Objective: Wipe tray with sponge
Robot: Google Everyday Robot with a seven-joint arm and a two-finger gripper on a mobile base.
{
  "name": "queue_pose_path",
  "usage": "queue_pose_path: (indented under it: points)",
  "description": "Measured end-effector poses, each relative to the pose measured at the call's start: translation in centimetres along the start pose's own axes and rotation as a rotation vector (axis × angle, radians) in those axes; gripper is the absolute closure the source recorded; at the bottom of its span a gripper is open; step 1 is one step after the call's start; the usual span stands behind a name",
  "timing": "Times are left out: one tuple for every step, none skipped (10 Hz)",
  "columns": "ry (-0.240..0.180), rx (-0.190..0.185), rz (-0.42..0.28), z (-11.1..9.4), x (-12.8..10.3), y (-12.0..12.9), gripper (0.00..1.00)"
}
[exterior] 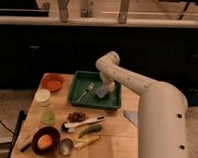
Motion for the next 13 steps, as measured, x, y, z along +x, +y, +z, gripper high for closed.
queue_pose_path:
  points:
    - [-0.006,0.001,-0.027,0.1,-1.2,-0.5,0.98]
    - [-0.016,0.004,-0.066,0.1,-2.8,-1.0,0.98]
    - [-0.03,0.003,-0.118,-0.1,-4.6,-0.9,0.98]
    - [-0.036,0.0,-0.149,-0.2,-5.5,-0.4,0.98]
    - [-0.042,-0.004,-0.173,-0.4,-6.2,0.4,0.98]
    - [-0.046,-0.01,-0.186,-0.5,-6.1,1.6,0.98]
    - [-0.049,-0.014,-0.184,-0.5,-5.7,2.3,0.98]
    - [-0.048,-0.02,-0.178,-0.4,-4.9,3.4,0.98]
    - [-0.047,-0.035,-0.16,-0.3,-3.4,4.8,0.98]
    - [-0.042,-0.043,-0.144,-0.2,-2.4,5.6,0.98]
    - [-0.033,-0.054,-0.121,0.1,-1.1,6.2,0.98]
    - [-0.021,-0.06,-0.1,0.3,0.2,6.0,0.98]
    - [-0.004,-0.055,-0.079,0.5,1.4,5.0,0.98]
